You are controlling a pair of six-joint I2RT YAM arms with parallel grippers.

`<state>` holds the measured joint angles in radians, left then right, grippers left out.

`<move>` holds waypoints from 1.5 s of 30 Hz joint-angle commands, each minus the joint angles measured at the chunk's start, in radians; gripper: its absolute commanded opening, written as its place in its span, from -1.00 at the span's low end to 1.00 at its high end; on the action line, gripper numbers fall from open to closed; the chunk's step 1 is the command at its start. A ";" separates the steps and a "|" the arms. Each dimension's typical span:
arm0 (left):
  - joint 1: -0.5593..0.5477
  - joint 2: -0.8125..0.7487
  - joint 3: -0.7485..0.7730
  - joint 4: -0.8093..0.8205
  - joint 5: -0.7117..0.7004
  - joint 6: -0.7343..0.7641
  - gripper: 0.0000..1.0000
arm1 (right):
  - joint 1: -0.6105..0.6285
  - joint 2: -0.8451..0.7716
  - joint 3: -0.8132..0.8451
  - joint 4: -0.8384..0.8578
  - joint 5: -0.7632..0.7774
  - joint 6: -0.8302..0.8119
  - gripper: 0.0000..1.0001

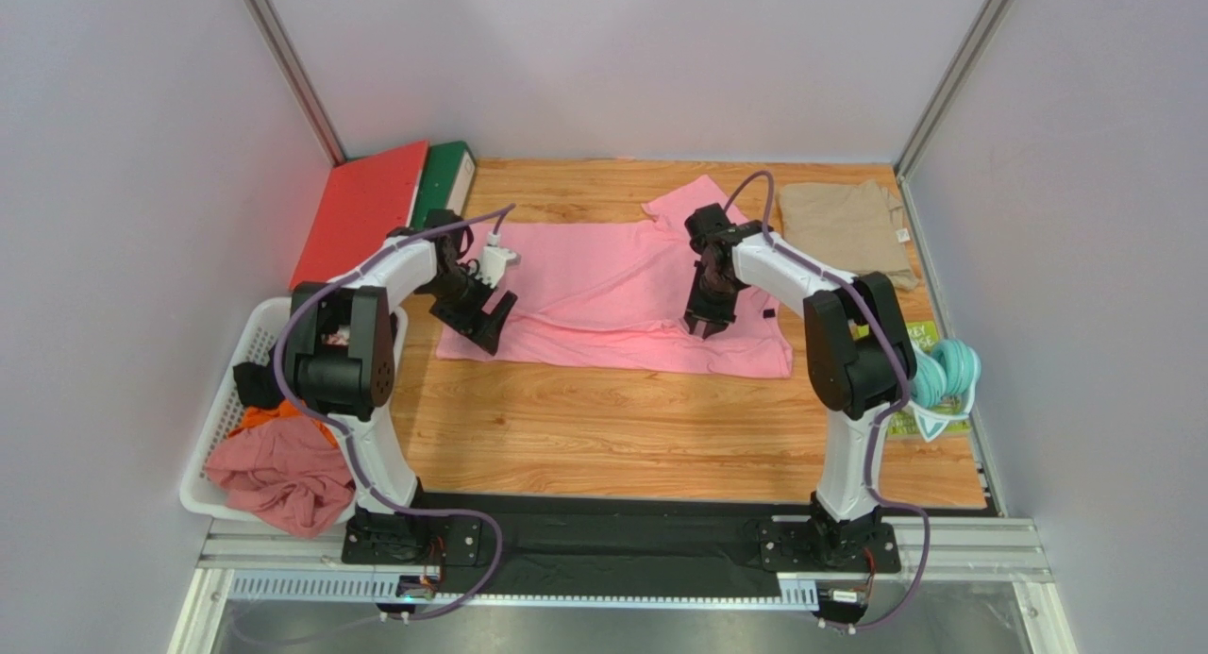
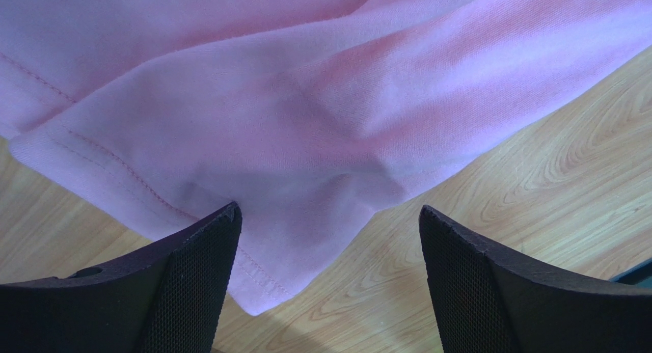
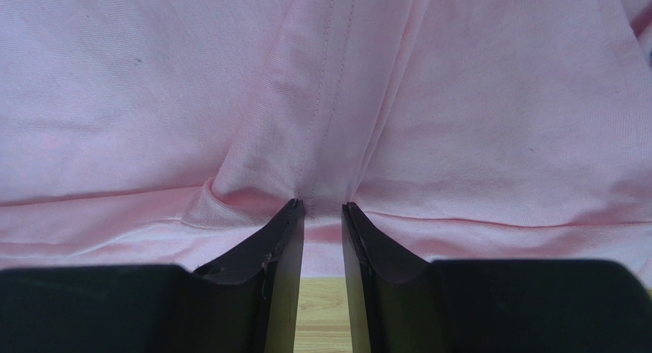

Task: Fold and stack the t-shirts
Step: Fold the flattened tshirt in 1/3 of the way

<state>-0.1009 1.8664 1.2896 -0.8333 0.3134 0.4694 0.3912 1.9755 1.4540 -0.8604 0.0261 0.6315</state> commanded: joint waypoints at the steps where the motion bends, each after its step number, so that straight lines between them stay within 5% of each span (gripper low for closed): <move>1: 0.003 0.002 -0.018 0.033 0.006 -0.005 0.82 | 0.001 -0.001 0.014 0.027 0.017 0.016 -0.39; 11: 0.003 -0.004 -0.018 0.037 -0.002 -0.005 0.82 | 0.003 -0.033 -0.021 0.031 0.028 0.023 -0.06; 17: 0.003 -0.010 -0.021 0.037 -0.013 0.000 0.82 | 0.003 -0.024 -0.020 0.035 0.037 0.034 -0.26; 26: 0.003 -0.010 -0.035 0.042 -0.023 0.003 0.82 | 0.001 -0.021 0.040 0.008 0.069 0.017 -0.86; 40: 0.003 -0.026 -0.047 0.043 -0.033 0.012 0.82 | -0.017 0.154 0.402 -0.114 0.087 -0.029 -0.89; 42: 0.003 -0.029 -0.049 0.040 -0.034 0.018 0.82 | -0.021 0.187 0.428 -0.120 0.087 -0.036 -0.72; 45: 0.003 -0.038 -0.050 0.037 -0.039 0.025 0.82 | -0.035 0.230 0.480 -0.141 0.094 -0.050 0.01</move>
<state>-0.1013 1.8629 1.2552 -0.8009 0.2855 0.4732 0.3740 2.1605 1.8511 -0.9562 0.0971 0.6125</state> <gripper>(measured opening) 0.907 0.363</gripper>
